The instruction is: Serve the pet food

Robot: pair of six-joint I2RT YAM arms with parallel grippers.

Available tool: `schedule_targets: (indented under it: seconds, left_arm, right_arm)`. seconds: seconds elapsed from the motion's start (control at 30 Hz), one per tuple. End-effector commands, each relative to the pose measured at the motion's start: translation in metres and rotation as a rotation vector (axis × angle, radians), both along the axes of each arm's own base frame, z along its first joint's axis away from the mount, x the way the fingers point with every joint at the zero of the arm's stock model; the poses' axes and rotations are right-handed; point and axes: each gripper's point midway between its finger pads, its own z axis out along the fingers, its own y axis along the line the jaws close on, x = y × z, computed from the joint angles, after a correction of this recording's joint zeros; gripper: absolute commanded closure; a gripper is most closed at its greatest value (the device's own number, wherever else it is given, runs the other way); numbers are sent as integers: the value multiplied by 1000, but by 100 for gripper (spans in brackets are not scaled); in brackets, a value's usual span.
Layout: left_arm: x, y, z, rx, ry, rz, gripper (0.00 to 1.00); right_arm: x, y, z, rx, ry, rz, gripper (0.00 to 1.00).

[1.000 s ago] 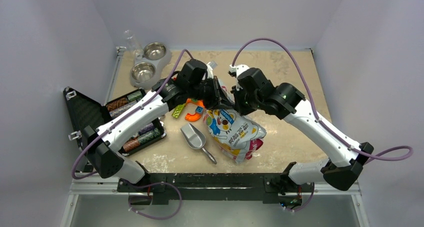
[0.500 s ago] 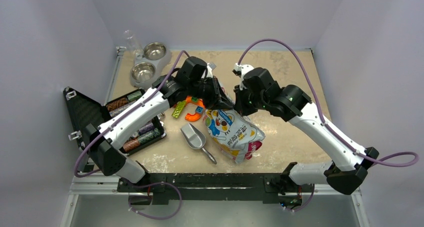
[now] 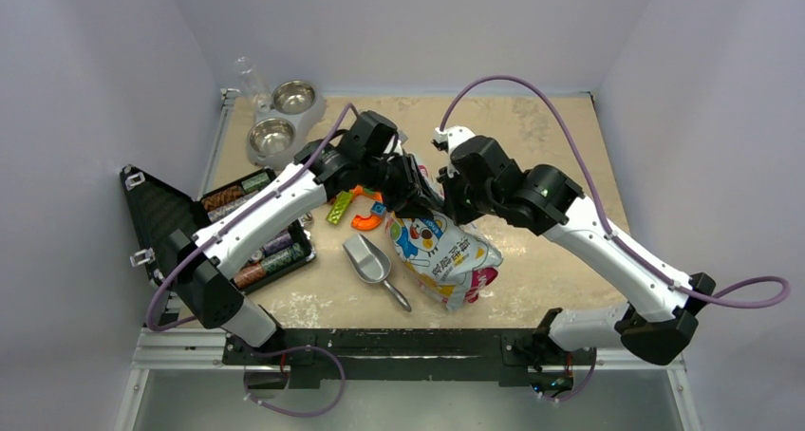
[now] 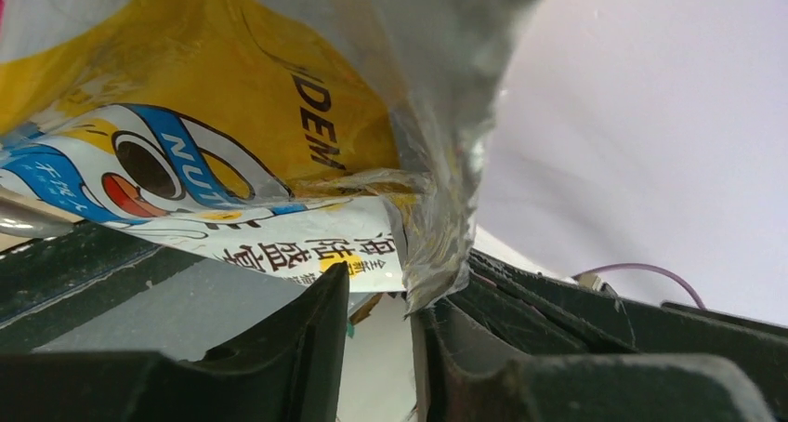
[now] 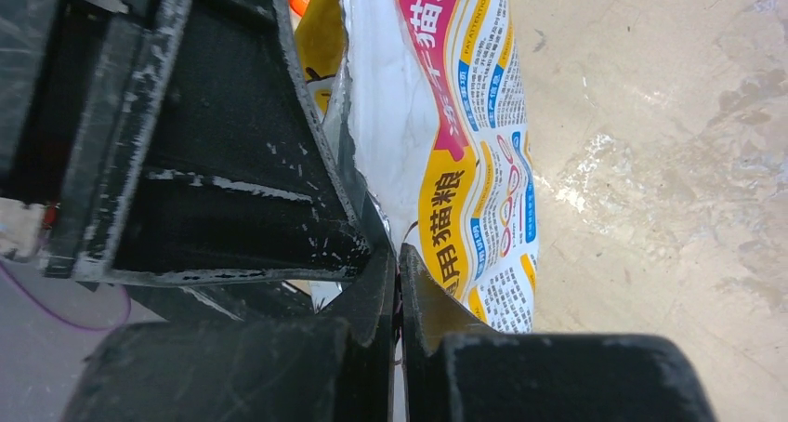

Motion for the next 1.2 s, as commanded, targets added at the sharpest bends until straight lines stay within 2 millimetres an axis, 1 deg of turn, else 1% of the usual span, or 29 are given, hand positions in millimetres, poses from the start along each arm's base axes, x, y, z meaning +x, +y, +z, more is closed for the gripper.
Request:
schedule_targets:
  seconds: [0.0,0.07,0.1,0.13,0.17,0.2,0.23,0.27,0.33,0.4,0.5,0.57,0.63,0.7,0.73,0.77,0.83,0.9,0.93,1.0,1.03,1.07,1.1,1.13,1.17]
  left_arm:
    - [11,10,-27,156,-31,12,71]
    - [18,23,-28,252,-111,-8,84]
    - [21,31,-27,311,-169,-24,89]
    - [27,44,-27,395,-228,-28,93]
    - [29,51,-24,443,-270,-47,96]
    - [30,59,-22,480,-297,-63,99]
    - [29,63,-19,496,-310,-72,100]
    - [27,64,-15,488,-320,-83,100]
    - [19,60,-6,431,-321,-109,100]
    - [7,56,2,373,-291,-122,100]
    - [-6,54,15,312,-257,-123,100]
    - [-9,55,27,285,-273,-120,100]
    - [-11,57,38,256,-294,-110,100]
    - [-14,56,48,219,-298,-105,100]
    - [-15,56,52,204,-297,-102,100]
    - [-17,57,55,194,-297,-100,100]
    - [-18,59,61,178,-298,-89,100]
    - [-19,60,66,165,-296,-78,100]
    - [-20,60,67,158,-296,-78,100]
    - [-20,61,67,163,-290,-75,100]
    - [-21,63,66,172,-285,-71,100]
    - [-21,65,63,184,-276,-66,100]
    - [-22,68,61,196,-269,-61,100]
    - [-22,70,60,203,-263,-57,100]
    - [-23,70,59,203,-260,-56,100]
  right_arm:
    - [3,23,46,114,-105,22,100]
    - [17,1,42,13,-153,-105,100]
    - [24,-12,41,-51,-184,-172,100]
    - [29,-26,41,-113,-213,-239,100]
    - [32,-38,43,-163,-245,-295,100]
    - [35,-46,45,-194,-273,-327,100]
    - [36,-53,45,-218,-296,-352,100]
    - [37,-56,45,-224,-306,-362,100]
    - [33,-52,43,-202,-298,-320,100]
    - [30,-40,40,-165,-288,-242,100]
    - [19,-9,33,-76,-230,-87,100]
    - [11,11,27,-21,-152,-19,94]
    - [6,21,20,0,-67,-32,92]
    - [6,22,13,-20,-21,-76,85]
    - [5,15,8,-62,3,-110,80]
    - [6,6,5,-104,9,-150,73]
    - [5,-5,0,-172,42,-207,66]
    - [0,-11,-6,-218,92,-253,65]
    - [-2,-17,-7,-243,105,-284,65]
    - [-6,-31,-6,-277,120,-365,66]
    - [-5,-38,-1,-294,101,-380,69]
    - [-5,-42,4,-285,87,-384,79]
    - [-6,-46,10,-263,70,-400,94]
    - [-6,-51,17,-229,56,-423,100]
    - [-6,-54,24,-190,47,-444,100]
